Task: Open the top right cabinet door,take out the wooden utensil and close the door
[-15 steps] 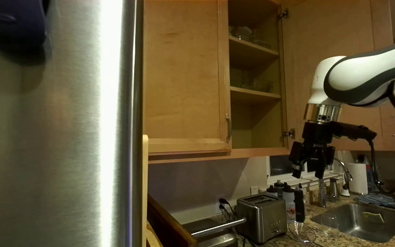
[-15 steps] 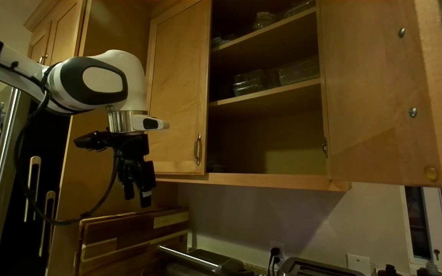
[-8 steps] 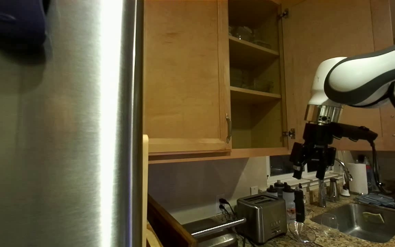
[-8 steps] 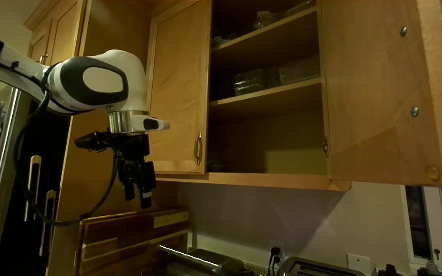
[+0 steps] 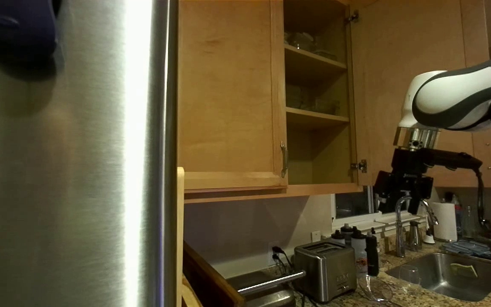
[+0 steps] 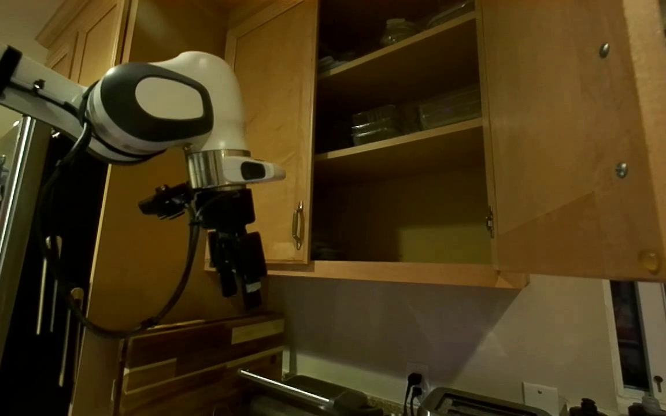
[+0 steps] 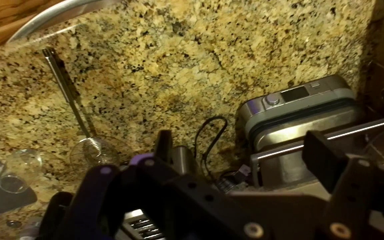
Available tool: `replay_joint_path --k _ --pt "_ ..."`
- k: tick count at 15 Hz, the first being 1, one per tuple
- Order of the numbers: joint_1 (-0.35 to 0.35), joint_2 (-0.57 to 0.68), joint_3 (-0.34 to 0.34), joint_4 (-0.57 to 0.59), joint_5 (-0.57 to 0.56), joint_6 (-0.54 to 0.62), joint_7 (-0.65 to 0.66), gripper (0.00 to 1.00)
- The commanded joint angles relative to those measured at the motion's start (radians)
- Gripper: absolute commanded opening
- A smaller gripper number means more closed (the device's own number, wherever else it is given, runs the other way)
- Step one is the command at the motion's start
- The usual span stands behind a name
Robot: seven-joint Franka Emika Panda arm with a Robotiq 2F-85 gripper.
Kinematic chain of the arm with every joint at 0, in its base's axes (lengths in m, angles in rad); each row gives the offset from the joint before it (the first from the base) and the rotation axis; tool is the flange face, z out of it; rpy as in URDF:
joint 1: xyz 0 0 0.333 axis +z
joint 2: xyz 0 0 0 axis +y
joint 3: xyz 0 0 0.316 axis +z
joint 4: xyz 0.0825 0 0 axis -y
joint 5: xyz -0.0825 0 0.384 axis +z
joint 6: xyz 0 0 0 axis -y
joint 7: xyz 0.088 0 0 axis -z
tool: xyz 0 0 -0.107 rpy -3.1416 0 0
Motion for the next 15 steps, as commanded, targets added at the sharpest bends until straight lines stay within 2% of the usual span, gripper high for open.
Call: replay_joint_path --k 1,7,15 --pt "-0.074 0.011 -0.056 0.04 -0.069 -0.003 0.001 1.0" --pt "-0.17 0.022 -0.12 0.078 -0.18 -0.002 0.002 1.0" --pt "-0.156 0.015 -0.118 0.069 -0.16 -0.004 0.001 1.0"
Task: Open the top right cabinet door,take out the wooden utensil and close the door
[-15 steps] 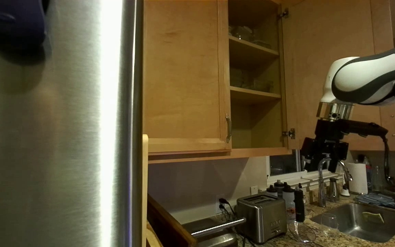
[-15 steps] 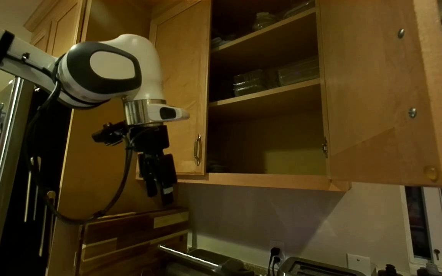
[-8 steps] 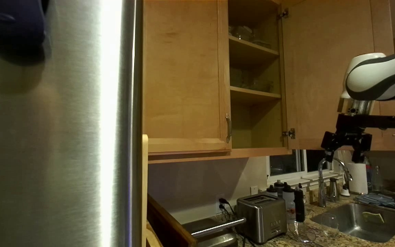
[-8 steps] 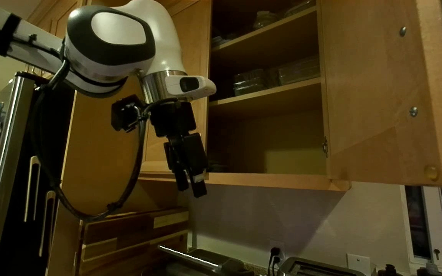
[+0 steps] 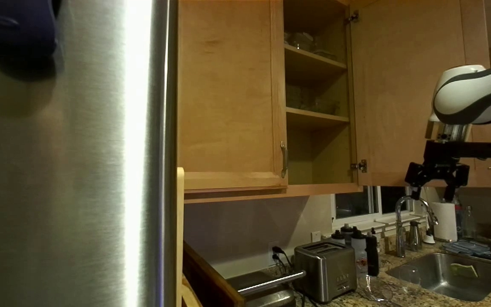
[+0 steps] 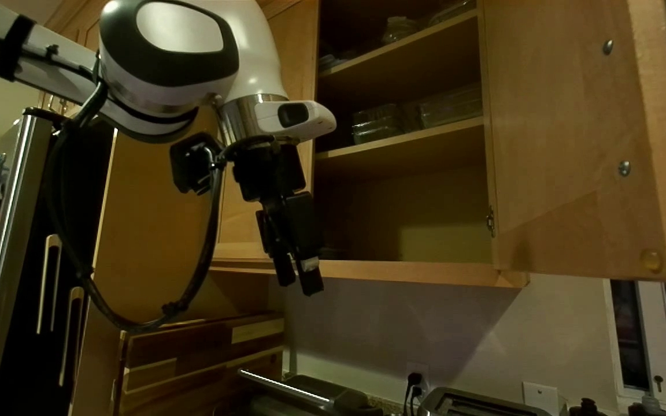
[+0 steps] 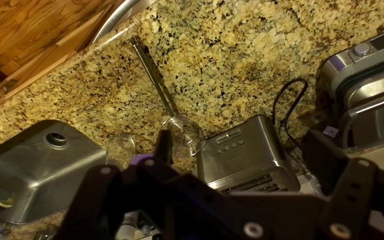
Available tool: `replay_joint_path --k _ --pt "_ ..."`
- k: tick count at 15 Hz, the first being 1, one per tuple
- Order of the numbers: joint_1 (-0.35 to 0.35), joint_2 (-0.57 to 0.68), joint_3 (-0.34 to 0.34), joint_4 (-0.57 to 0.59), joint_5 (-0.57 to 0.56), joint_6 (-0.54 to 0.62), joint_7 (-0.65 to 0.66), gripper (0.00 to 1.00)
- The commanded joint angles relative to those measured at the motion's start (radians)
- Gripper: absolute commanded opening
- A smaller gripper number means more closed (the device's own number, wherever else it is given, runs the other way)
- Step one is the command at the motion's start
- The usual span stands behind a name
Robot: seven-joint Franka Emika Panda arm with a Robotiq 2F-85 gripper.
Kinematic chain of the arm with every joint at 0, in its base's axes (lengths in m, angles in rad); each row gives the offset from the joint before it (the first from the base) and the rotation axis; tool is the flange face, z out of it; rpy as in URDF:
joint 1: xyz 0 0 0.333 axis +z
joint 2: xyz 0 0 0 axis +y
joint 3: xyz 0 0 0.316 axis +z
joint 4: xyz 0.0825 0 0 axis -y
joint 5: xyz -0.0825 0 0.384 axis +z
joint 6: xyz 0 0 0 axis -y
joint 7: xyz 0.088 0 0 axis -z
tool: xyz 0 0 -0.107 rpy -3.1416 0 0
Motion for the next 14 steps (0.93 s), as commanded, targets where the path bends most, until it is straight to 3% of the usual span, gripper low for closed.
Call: replay_joint_path --k 1,9,14 --pt "0.001 0.002 -0.014 0.004 -0.011 0.001 -0.005 1.0" --pt "-0.186 0.006 -0.123 -0.009 -0.269 0.103 0.005 1.0" --pt "-0.265 0.043 -0.186 -0.005 -0.324 0.248 -0.012 1.0"
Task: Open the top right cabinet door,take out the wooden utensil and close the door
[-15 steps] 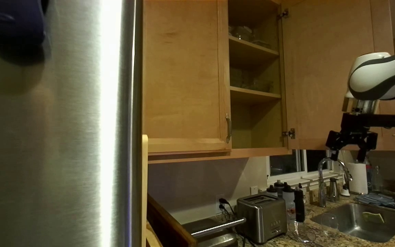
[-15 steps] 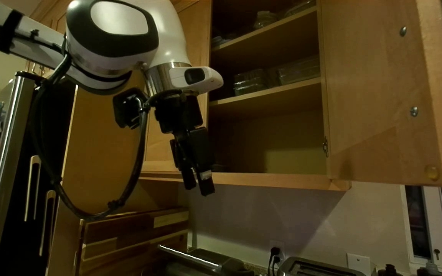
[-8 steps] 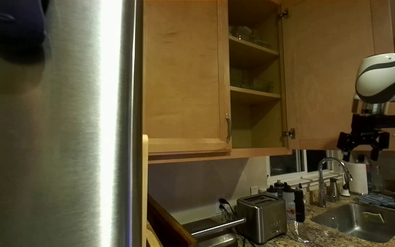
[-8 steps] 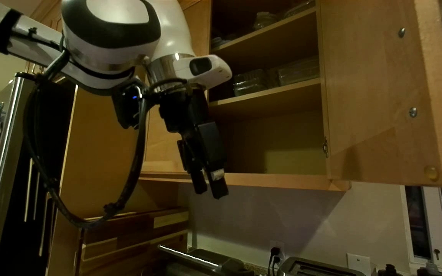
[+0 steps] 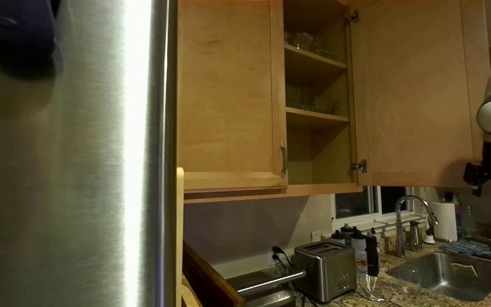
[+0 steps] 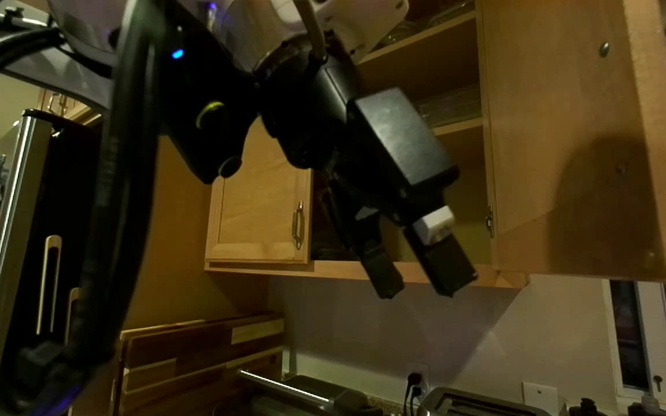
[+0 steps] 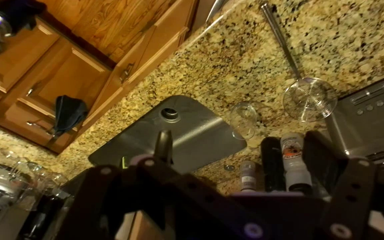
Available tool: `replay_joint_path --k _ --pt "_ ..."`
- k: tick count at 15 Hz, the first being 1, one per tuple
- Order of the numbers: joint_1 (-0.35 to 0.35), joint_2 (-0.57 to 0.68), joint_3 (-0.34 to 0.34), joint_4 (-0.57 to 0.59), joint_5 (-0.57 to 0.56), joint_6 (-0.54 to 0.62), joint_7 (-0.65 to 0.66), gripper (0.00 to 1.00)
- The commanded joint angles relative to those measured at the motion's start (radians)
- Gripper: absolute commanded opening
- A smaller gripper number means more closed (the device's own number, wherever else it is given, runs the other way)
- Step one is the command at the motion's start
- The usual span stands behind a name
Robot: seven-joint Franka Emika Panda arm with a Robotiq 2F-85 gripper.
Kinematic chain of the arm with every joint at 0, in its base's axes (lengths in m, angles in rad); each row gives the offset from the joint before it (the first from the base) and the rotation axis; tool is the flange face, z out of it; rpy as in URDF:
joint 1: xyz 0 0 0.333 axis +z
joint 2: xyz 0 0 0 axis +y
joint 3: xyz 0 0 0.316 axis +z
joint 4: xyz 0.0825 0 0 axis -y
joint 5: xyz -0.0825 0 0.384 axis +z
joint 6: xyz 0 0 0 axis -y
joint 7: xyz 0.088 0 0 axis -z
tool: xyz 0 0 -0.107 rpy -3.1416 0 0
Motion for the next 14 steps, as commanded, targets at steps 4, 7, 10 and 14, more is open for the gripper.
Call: replay_joint_path --k 4,7,10,14 --pt "-0.093 0.086 -0.032 0.007 -0.023 0.195 -0.022 1.0" --pt "-0.134 0.122 -0.021 0.015 -0.026 0.263 -0.032 1.0" --pt "-0.165 0.149 -0.025 0.022 -0.028 0.34 -0.066 1.0" --pt "-0.174 0.19 -0.032 0.032 -0.011 0.445 -0.161 1.0"
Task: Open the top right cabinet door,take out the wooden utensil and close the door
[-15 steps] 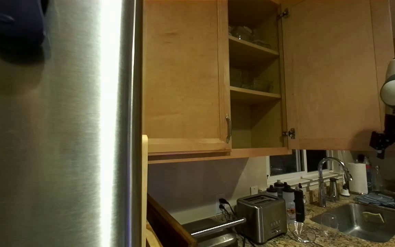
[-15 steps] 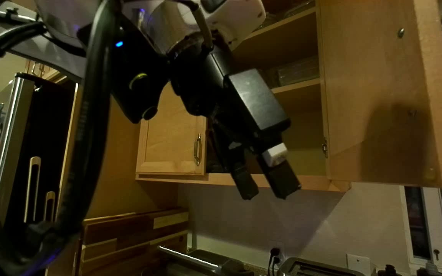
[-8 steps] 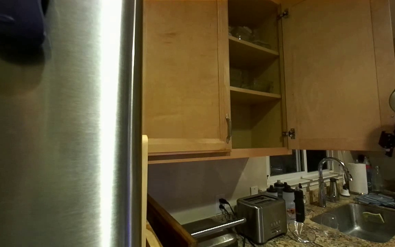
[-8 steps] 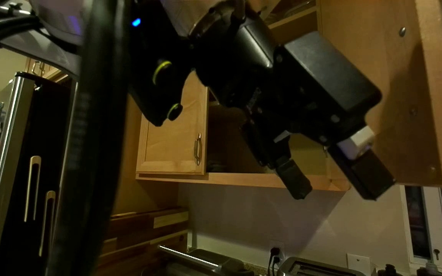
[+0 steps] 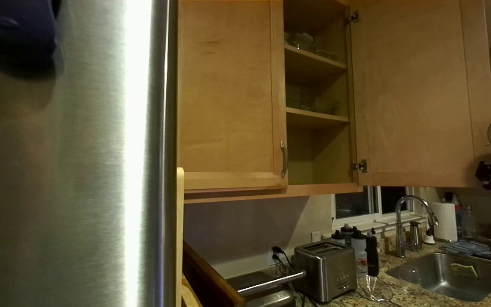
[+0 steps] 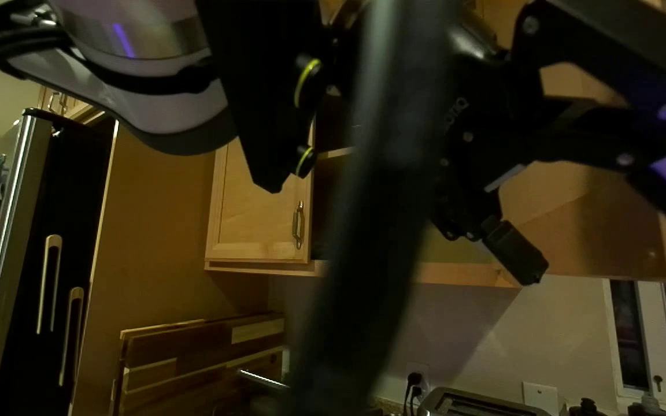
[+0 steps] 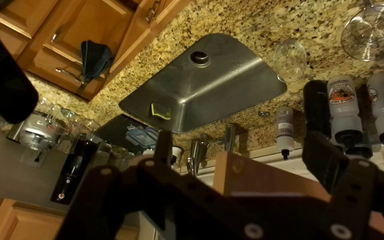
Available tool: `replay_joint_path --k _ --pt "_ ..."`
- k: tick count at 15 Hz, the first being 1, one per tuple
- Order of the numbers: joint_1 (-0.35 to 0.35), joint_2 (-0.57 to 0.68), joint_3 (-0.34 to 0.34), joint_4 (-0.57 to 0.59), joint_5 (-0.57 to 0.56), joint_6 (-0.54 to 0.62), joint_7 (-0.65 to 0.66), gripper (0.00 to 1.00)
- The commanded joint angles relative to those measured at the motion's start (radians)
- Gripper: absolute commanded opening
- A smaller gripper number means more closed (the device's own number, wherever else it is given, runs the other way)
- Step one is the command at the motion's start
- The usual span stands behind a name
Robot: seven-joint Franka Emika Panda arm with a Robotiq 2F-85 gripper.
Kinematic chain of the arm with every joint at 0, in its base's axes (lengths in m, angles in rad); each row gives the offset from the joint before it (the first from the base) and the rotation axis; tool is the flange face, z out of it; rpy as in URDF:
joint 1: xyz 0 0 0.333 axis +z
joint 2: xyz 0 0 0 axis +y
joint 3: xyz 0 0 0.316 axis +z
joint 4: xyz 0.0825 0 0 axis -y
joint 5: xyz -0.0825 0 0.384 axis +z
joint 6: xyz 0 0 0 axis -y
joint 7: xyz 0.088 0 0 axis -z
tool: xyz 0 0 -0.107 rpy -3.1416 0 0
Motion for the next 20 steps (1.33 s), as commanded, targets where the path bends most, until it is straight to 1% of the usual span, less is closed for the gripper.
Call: replay_joint_path --k 1,6,10,12,13,15,20 --pt "-0.012 0.046 0.0 0.02 0.002 0.094 -0.091 1.0" --pt "0.011 0.079 0.005 0.043 0.015 0.171 -0.192 1.0" --pt "0.047 0.072 0.013 0.041 0.014 0.226 -0.272 1.0" --pt "0.067 0.058 0.006 0.032 0.024 0.221 -0.317 1.0" --pt "0.089 0.044 0.001 0.024 0.037 0.208 -0.349 1.0" --pt "0.116 0.007 0.004 -0.006 0.054 0.188 -0.393 1.0" --pt "0.111 -0.13 0.057 -0.114 0.046 0.143 -0.403 1.0"
